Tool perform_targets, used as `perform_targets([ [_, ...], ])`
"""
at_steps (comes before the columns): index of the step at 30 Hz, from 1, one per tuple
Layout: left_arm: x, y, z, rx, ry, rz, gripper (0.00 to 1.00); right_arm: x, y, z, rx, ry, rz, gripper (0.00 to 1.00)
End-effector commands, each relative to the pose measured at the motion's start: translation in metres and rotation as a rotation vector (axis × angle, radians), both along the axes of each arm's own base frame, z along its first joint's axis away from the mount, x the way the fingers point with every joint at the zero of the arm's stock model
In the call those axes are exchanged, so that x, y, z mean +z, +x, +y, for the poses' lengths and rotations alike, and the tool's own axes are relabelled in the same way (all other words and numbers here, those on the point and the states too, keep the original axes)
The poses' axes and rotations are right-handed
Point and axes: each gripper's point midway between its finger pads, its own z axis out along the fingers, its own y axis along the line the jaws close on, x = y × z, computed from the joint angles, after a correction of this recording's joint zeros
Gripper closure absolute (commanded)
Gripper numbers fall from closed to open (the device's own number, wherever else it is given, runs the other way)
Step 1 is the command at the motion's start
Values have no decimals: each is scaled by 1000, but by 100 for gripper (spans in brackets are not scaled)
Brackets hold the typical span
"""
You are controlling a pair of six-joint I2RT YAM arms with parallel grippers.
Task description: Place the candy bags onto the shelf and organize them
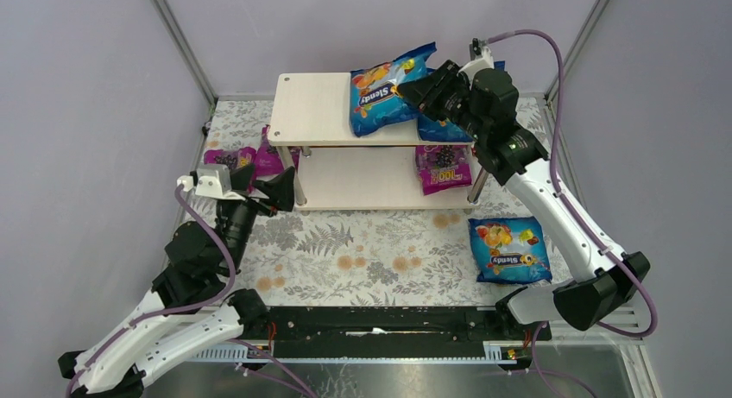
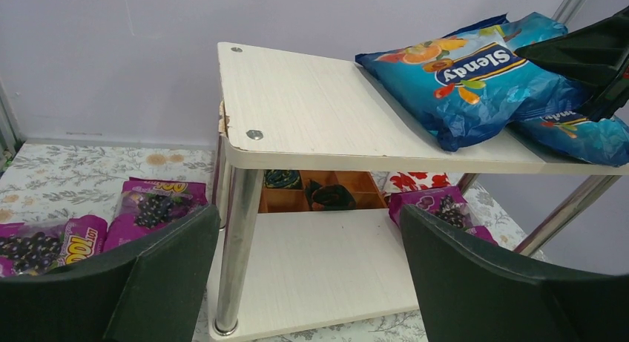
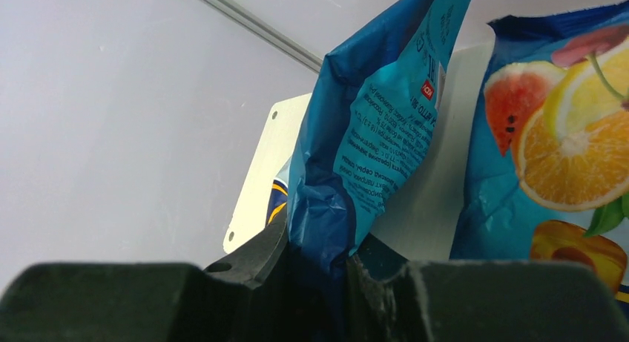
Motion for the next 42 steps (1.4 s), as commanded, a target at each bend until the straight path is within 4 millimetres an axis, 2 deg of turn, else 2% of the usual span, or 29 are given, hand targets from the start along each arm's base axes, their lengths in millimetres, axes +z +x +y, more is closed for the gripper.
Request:
perform_targets([
  [1, 3, 3, -7, -22, -7, -5, 4, 41, -18, -5, 37, 97, -102, 100],
  [7, 1, 4, -9, -25, -4, -1, 4, 33, -18, -20, -37, 44, -94, 98],
  [11, 0, 6, -12, -29, 3, 6, 4, 35, -20, -23, -41, 8, -91, 78],
  [15, 0, 7, -12, -29, 4, 8, 4, 33, -25, -32, -61, -60, -76, 60],
  [18, -1, 8, -12, -28, 7, 9, 3, 35, -30, -41, -76, -117, -70, 44],
  [20, -1, 8, -13, -31, 7, 10, 3, 35, -34, -45, -75, -156, -65, 36],
  [23, -2, 9, -15, -34, 10, 14, 3, 34, -38, -55, -100, -208, -58, 32],
  [27, -3, 9, -15, -33, 10, 16, 3, 25, -47, -66, -123, -252, -41, 32],
  [31, -3, 10, -16, -38, 10, 18, 3, 9, -53, -72, -133, -261, -18, 36],
  [37, -5, 12, -19, -42, 14, 25, 3, 5, -57, -88, -185, -309, -18, 57],
  [42, -6, 13, -20, -45, 15, 29, 3, -7, -60, -100, -210, -392, 3, 71],
])
